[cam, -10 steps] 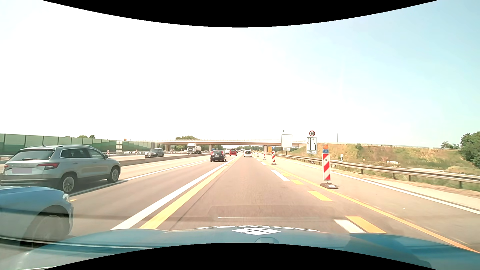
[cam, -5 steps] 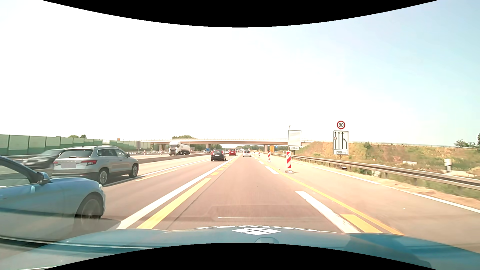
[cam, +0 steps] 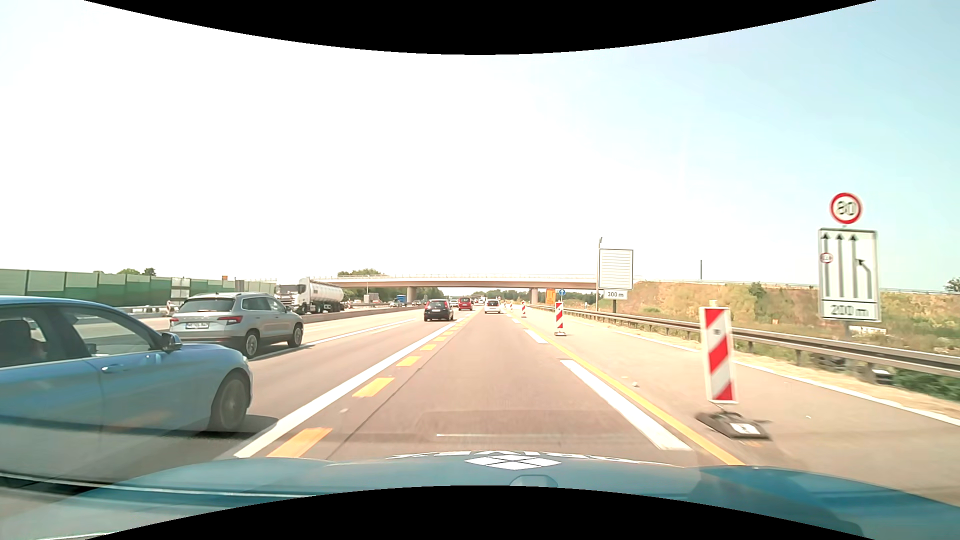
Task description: Follow the waypoints while adhering to traffic rules and regulations
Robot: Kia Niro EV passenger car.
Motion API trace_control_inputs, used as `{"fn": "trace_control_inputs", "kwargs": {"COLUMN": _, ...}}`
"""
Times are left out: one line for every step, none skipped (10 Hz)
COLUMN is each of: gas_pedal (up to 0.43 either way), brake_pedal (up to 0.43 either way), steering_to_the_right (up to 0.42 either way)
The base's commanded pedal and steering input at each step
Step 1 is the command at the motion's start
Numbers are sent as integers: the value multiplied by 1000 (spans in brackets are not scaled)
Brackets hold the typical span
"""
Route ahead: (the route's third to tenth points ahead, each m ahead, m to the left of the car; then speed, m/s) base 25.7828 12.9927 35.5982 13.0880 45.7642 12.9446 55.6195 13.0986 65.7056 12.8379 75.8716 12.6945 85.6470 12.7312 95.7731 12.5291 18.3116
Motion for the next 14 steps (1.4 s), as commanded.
{"fn": "trace_control_inputs", "kwargs": {"gas_pedal": 138, "brake_pedal": 0, "steering_to_the_right": -2}}
{"fn": "trace_control_inputs", "kwargs": {"gas_pedal": 138, "brake_pedal": 0, "steering_to_the_right": -3}}
{"fn": "trace_control_inputs", "kwargs": {"gas_pedal": 130, "brake_pedal": 0, "steering_to_the_right": -3}}
{"fn": "trace_control_inputs", "kwargs": {"gas_pedal": 118, "brake_pedal": 0, "steering_to_the_right": -3}}
{"fn": "trace_control_inputs", "kwargs": {"gas_pedal": 98, "brake_pedal": 0, "steering_to_the_right": -3}}
{"fn": "trace_control_inputs", "kwargs": {"gas_pedal": 79, "brake_pedal": 0, "steering_to_the_right": -4}}
{"fn": "trace_control_inputs", "kwargs": {"gas_pedal": 79, "brake_pedal": 0, "steering_to_the_right": -4}}
{"fn": "trace_control_inputs", "kwargs": {"gas_pedal": 79, "brake_pedal": 0, "steering_to_the_right": -4}}
{"fn": "trace_control_inputs", "kwargs": {"gas_pedal": 79, "brake_pedal": 0, "steering_to_the_right": -4}}
{"fn": "trace_control_inputs", "kwargs": {"gas_pedal": 98, "brake_pedal": 0, "steering_to_the_right": -4}}
{"fn": "trace_control_inputs", "kwargs": {"gas_pedal": 130, "brake_pedal": 0, "steering_to_the_right": -4}}
{"fn": "trace_control_inputs", "kwargs": {"gas_pedal": 130, "brake_pedal": 0, "steering_to_the_right": -3}}
{"fn": "trace_control_inputs", "kwargs": {"gas_pedal": 118, "brake_pedal": 0, "steering_to_the_right": -3}}
{"fn": "trace_control_inputs", "kwargs": {"gas_pedal": 110, "brake_pedal": 0, "steering_to_the_right": -2}}
